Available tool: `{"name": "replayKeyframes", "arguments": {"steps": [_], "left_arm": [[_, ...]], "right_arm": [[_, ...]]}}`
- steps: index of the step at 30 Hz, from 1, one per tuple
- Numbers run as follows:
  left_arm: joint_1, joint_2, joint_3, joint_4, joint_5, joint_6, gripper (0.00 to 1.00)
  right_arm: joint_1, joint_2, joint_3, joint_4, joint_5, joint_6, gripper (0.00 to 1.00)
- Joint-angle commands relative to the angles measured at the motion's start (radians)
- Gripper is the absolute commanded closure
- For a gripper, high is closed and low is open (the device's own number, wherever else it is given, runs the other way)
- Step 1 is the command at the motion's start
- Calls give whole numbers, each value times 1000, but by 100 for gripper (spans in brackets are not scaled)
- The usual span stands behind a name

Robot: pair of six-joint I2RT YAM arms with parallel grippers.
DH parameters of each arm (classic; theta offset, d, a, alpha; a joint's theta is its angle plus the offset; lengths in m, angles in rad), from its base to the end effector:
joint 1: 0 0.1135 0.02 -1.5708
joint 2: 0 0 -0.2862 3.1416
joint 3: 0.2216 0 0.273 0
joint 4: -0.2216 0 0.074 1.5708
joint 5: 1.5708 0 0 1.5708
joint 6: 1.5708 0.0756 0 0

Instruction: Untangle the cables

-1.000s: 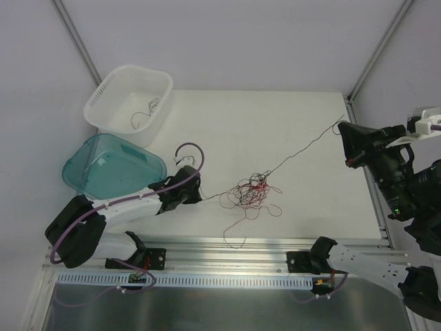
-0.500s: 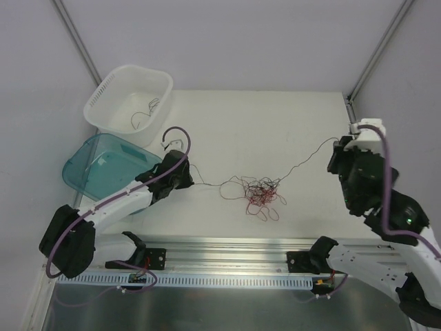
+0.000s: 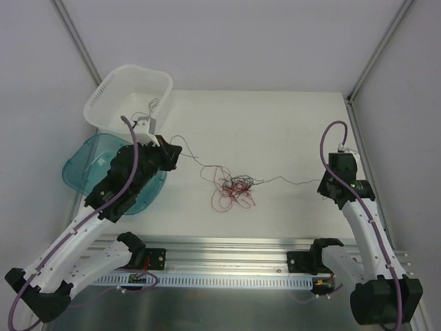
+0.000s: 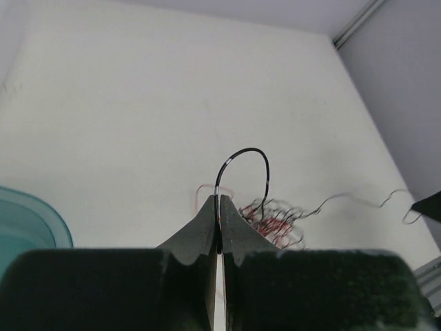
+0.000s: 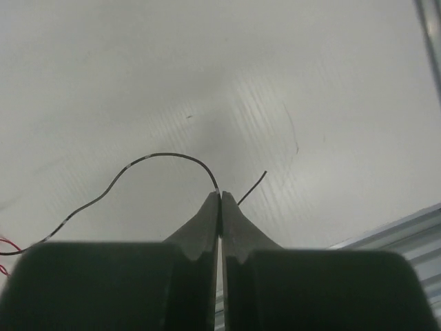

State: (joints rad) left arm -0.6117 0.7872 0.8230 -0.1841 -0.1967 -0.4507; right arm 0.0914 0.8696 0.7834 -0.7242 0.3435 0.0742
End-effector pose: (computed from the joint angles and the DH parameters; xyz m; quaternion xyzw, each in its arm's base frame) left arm 0.1956 -0.1191 0.3638 -0.0033 0.7566 -0.2649 0.5978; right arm 0.2074 -0.0066 0.2638 0.0556 0.9154 -0.1279 0.3775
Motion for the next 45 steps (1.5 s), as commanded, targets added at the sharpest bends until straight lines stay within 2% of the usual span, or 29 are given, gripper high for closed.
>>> {"name": "replayKeyframes", "arguments": {"steps": [1, 2, 4, 5, 8, 12, 17, 21, 25, 31, 39, 45], "left_arm": [[1, -40, 173, -3, -3, 128, 100], [1, -20, 204, -8, 29, 141, 100], [1, 36, 283, -23, 156, 139, 100], [0, 58, 303, -25, 195, 133, 100], [-3, 132, 350, -23, 368, 109, 100], [-29, 181, 387, -23, 436, 109, 100], [-53, 190, 427, -23, 441, 101, 100], [-59, 196, 470, -23, 460, 83, 100], [-66, 195, 499, -23, 497, 60, 100], [-83, 178, 528, -23, 508, 40, 100], [-85, 185, 545, -25, 464, 55, 100], [-83, 185, 562, -35, 381, 93, 100]], "right_arm": [[-42, 22, -26, 58, -179, 70, 96], [-42, 31, -24, 62, -204, 73, 86], [-35, 36, -21, 81, -274, 73, 77], [-27, 26, -19, 91, -294, 72, 63], [34, -15, 17, 114, -378, 49, 40], [183, -47, 66, 172, -480, 48, 26], [346, 0, 45, 415, -593, 78, 16], [474, 115, 13, 577, -595, 114, 12], [530, 253, -12, 776, -641, 133, 12], [570, 429, 8, 929, -722, 102, 10], [617, 591, 19, 962, -819, 95, 10], [628, 683, -13, 921, -798, 95, 27]]}}
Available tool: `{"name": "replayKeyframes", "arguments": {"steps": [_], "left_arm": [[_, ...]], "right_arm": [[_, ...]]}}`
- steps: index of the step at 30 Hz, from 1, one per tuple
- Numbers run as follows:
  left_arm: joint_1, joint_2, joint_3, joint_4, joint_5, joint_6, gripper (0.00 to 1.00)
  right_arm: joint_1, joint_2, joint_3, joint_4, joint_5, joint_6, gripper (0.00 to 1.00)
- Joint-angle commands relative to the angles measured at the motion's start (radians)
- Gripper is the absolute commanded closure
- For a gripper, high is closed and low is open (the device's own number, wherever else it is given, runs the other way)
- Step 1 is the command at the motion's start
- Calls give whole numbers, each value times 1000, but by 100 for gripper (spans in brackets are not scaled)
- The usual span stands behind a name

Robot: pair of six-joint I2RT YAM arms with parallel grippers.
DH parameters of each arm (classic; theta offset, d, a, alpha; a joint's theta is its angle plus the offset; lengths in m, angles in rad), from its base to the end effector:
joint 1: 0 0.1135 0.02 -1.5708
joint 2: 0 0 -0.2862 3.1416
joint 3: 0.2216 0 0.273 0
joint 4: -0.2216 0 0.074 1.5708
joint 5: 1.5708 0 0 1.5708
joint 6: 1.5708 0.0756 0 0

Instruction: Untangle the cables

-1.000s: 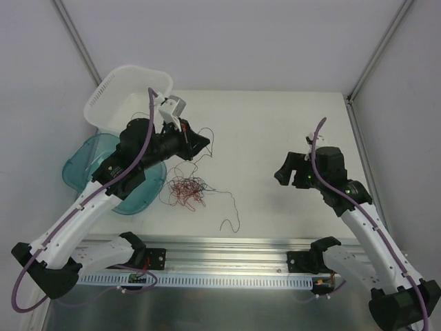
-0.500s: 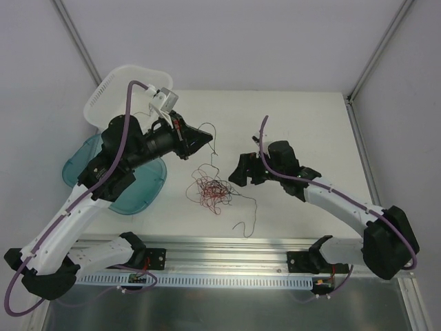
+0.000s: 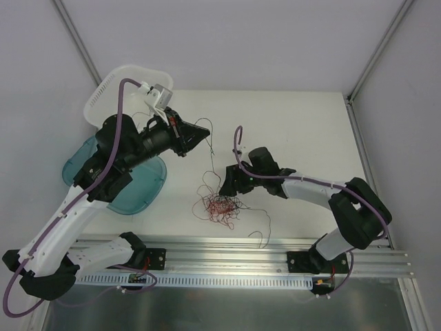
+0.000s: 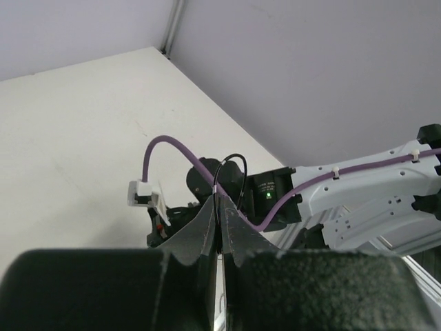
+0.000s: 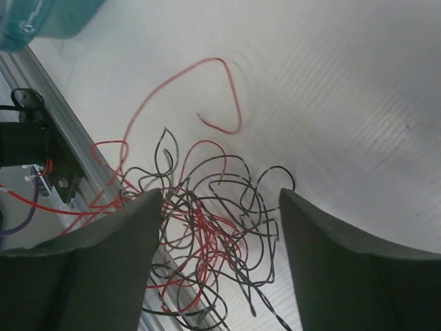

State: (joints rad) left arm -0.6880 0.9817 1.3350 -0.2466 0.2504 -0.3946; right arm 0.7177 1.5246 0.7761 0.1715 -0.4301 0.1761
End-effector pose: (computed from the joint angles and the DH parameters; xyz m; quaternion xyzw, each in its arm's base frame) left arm 0.1708 -0.1647 0.5156 0.1888 0.6425 -0.4518 0.5895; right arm 0.2522 0.2621 0.1843 -0.3277 0.8003 0.3704 0.3389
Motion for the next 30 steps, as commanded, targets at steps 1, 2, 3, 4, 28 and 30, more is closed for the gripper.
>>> {"name": "replayKeyframes", "arguments": {"steps": [1, 2, 3, 4, 28, 30], "left_arm": [[-7, -12, 53, 24, -85, 45, 100], [-7, -14, 64, 20, -98, 63, 100], [-7, -15, 70, 18, -134, 71, 100], [-7, -15, 76, 12, -151, 88, 100], [36, -31, 98, -83, -945, 405, 100], [56, -25, 82, -91, -979, 415, 100]], "right_arm": [[3, 35, -6, 4, -25, -9, 33], [2, 40, -3, -15, -18, -10, 37], [2, 48, 3, -45, -12, -12, 41], [3, 48, 5, -56, -6, -13, 51], [-607, -409, -15, -675, 465, -41, 99], [-713, -441, -6, -702, 446, -44, 99]]}}
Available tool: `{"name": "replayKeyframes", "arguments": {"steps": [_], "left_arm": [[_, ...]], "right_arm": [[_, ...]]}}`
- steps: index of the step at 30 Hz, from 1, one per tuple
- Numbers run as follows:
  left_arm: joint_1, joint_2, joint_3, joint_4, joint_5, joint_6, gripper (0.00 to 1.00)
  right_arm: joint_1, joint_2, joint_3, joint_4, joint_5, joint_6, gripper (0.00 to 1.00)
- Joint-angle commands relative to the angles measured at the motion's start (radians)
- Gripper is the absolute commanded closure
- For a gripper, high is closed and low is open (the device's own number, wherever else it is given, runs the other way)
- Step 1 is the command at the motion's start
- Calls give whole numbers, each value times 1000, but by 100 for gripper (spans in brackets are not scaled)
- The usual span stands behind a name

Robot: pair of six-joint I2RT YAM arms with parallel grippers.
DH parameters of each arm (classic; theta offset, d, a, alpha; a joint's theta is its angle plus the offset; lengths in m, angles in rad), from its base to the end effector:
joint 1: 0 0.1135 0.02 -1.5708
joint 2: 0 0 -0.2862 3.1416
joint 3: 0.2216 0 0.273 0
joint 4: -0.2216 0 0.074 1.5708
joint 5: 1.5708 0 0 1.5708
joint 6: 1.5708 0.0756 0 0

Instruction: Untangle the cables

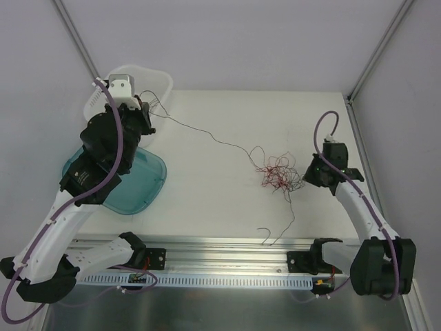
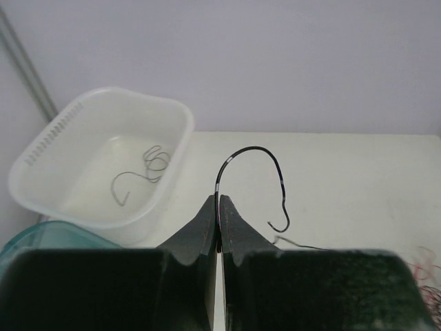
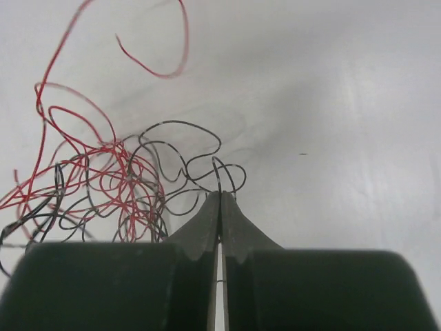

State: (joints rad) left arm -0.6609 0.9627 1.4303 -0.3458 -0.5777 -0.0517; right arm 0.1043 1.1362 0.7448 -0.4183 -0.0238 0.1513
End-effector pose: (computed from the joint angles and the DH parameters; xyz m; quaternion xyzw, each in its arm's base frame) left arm 0.1860 -0.0923 0.5387 -0.0129 0.6700 -0.0734 0.7386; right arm 0.2701 0.0301 0.2187 0.0174 0.9282 0.0583 0.3670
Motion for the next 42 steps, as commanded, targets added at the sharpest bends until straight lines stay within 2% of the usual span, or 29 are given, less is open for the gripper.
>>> {"name": "replayKeyframes", "arguments": {"steps": [1, 4, 6, 7, 10, 11, 13, 16, 17, 18, 19, 20, 22, 23, 25, 26, 29, 30, 32, 33, 35, 38, 39, 41, 42], "left_arm": [[36, -2, -21, 5, -195, 76, 100], [60, 16, -54, -31, -255, 72, 100], [61, 21, -70, -73, -223, 53, 100], [60, 16, -102, -82, -117, -11, 100], [60, -4, -184, -79, 46, -109, 100], [60, -5, -201, -81, 161, -125, 100], [60, -7, -261, -78, 249, -172, 100], [53, -4, -339, -59, 415, -250, 100], [46, 4, -361, -49, 449, -264, 99], [37, 11, -381, -42, 488, -283, 98], [24, 21, -419, -35, 492, -292, 96], [-11, 51, -435, -33, 490, -298, 96], [-45, 83, -485, -35, 455, -324, 94], [-68, 118, -502, -33, 446, -341, 92], [-83, 154, -540, -33, 441, -393, 85], [-89, 187, -551, -35, 443, -407, 70], [-124, 235, -576, -33, 473, -445, 48], [-159, 244, -567, -30, 473, -432, 34], [-212, 267, -544, -24, 458, -395, 21], [-235, 277, -530, -13, 454, -345, 10], [-302, 303, -482, 8, 449, -278, 5], [-388, 347, -430, 73, 452, -108, 4], [-402, 358, -420, 88, 476, -27, 4], [-419, 384, -393, 120, 499, 42, 4], [-419, 393, -384, 120, 469, 80, 4]], "right_arm": [[-132, -79, 40, -120, 32, -24, 99], [-209, -105, 79, -155, -10, -30, 99], [-207, -118, 88, -149, -46, -29, 99], [-203, -124, 88, -146, -91, -29, 99], [-178, -134, 79, -148, -77, -39, 99], [-170, -148, 77, -148, -76, -47, 99], [-149, -154, 74, -160, -62, -64, 97], [-115, -162, 73, -172, -74, -87, 86], [-106, -167, 74, -177, -80, -87, 75], [-106, -177, 74, -180, -85, -87, 70], [-71, -185, 76, -181, -85, -88, 64], [-55, -194, 77, -185, -82, -90, 53], [-3, -217, 83, -191, -64, -93, 43], [14, -223, 87, -201, -56, -98, 35], [61, -239, 96, -211, -48, -110, 28], [77, -243, 97, -217, -47, -113, 23], [129, -269, 97, -230, -28, -114, 19], [147, -289, 94, -232, -12, -108, 18], [158, -306, 93, -241, -1, -102, 18], [158, -317, 93, -244, 5, -99, 17], [160, -345, 91, -247, 18, -88, 17], [160, -362, 96, -266, 84, -72, 15], [160, -366, 96, -272, 91, -67, 14], [160, -369, 99, -290, 114, -53, 13], [158, -377, 97, -295, 116, -50, 13]]}}
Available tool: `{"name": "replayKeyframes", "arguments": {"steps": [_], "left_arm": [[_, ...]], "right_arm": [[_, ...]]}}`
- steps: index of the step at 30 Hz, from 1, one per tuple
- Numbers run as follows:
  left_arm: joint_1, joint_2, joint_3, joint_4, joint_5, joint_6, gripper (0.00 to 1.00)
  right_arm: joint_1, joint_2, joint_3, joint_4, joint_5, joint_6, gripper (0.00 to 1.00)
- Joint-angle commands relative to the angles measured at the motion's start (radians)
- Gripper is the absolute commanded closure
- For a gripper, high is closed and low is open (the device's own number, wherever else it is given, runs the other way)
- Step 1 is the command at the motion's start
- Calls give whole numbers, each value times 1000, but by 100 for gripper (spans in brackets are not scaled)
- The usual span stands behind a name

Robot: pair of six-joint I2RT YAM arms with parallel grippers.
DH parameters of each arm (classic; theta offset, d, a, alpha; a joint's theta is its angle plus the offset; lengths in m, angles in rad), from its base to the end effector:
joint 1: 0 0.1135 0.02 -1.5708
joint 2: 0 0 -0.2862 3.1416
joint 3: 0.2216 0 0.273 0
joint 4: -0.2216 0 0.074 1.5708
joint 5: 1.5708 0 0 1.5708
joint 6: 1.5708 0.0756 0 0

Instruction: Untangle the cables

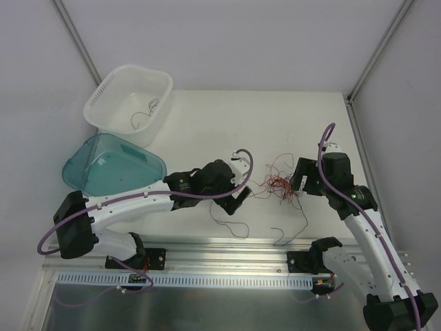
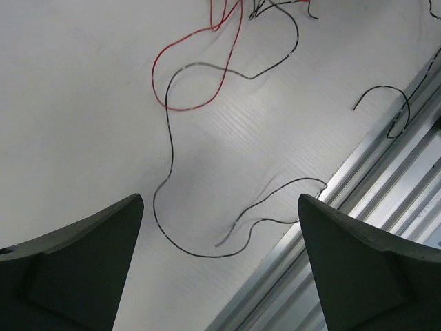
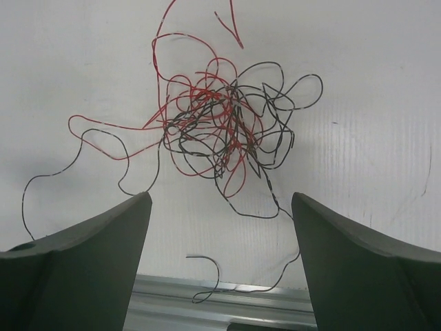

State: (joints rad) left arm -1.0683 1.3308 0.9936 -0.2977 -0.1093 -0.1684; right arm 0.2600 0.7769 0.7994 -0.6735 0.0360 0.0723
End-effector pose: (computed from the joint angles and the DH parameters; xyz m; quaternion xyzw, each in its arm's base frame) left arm 0.1725 -0.2968 0.2715 0.3654 0.8132 -0.2214 0.3952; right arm 0.1938 0.0487 0.2895 -0.0760 0.8928 0.0575 0.4403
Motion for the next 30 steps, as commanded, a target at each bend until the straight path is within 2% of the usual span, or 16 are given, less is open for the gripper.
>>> {"name": "replayKeyframes", "arguments": {"steps": [1, 3, 4, 7, 12, 22, 30], "left_arm": [[-13, 30, 69, 74, -6, 217, 4], [-13, 39, 85, 86, 28, 263, 5], [-16, 44, 95, 98, 87, 277, 6], [-38, 91, 103, 193, 134, 346, 11], [-64, 246, 140, 342, 177, 452, 16], [-81, 441, 102, 621, 63, 504, 31], [-102, 545, 125, 678, 79, 489, 37]], "right_arm": [[4, -22, 40, -40, 51, 32, 13], [4, -36, 31, -40, 53, 44, 13], [4, -48, 26, -41, 61, 50, 13], [4, -68, 9, -37, 103, 73, 12], [-2, -42, -6, -46, 114, 119, 11], [-42, -42, -69, 9, 27, 199, 9], [-76, -7, -120, 75, -27, 241, 9]]}}
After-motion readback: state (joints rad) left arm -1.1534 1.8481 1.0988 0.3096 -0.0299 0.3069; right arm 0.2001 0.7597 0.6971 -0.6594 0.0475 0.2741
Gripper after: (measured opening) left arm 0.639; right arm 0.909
